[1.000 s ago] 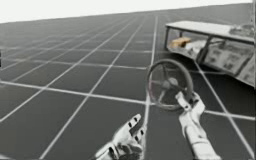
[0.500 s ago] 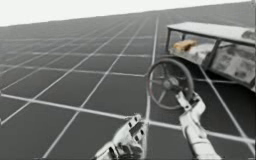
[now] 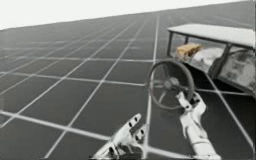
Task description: Pick up and drop off the object
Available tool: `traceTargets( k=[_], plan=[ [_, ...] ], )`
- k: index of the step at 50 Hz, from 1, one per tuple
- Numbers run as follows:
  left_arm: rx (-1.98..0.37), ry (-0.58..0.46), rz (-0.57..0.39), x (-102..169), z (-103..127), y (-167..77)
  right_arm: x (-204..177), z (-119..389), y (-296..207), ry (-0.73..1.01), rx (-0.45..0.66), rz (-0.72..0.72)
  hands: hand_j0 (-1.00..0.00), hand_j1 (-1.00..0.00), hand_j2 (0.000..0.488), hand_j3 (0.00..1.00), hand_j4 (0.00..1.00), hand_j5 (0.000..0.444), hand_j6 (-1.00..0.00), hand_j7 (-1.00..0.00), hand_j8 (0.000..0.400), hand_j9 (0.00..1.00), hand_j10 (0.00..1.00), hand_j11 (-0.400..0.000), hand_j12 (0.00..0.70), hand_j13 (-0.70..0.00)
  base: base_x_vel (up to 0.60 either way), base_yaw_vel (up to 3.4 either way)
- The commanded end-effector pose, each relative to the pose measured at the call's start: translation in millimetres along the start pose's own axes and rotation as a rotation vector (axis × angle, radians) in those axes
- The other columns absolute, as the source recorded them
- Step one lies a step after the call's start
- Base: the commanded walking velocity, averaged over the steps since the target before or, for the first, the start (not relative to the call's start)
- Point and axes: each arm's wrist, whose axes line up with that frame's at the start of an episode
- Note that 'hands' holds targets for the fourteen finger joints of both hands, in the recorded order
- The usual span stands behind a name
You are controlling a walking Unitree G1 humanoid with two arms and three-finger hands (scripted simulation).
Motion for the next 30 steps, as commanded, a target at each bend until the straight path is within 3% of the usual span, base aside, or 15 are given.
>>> traceTargets(
  k=[1,30],
  plan=[
    [-0.011,-0.006,-0.002,-1.6,-0.6,2.3,-2.0,3.8,7.0,-0.019,0.001,0.02,0.0,0.0,0.0,1.0,1.0,0.0,0.0,0.0,0.0,1.0,1.0,-0.4,0.0,-0.7,0.6,0.01],
    [-0.011,-0.006,-0.002,-1.6,-0.6,2.3,-2.0,3.8,7.0,-0.019,0.001,0.02,0.0,0.0,0.0,1.0,1.0,0.0,0.0,0.0,0.0,1.0,1.0,-0.4,0.0,-0.7,0.59,-0.01]
  ],
)
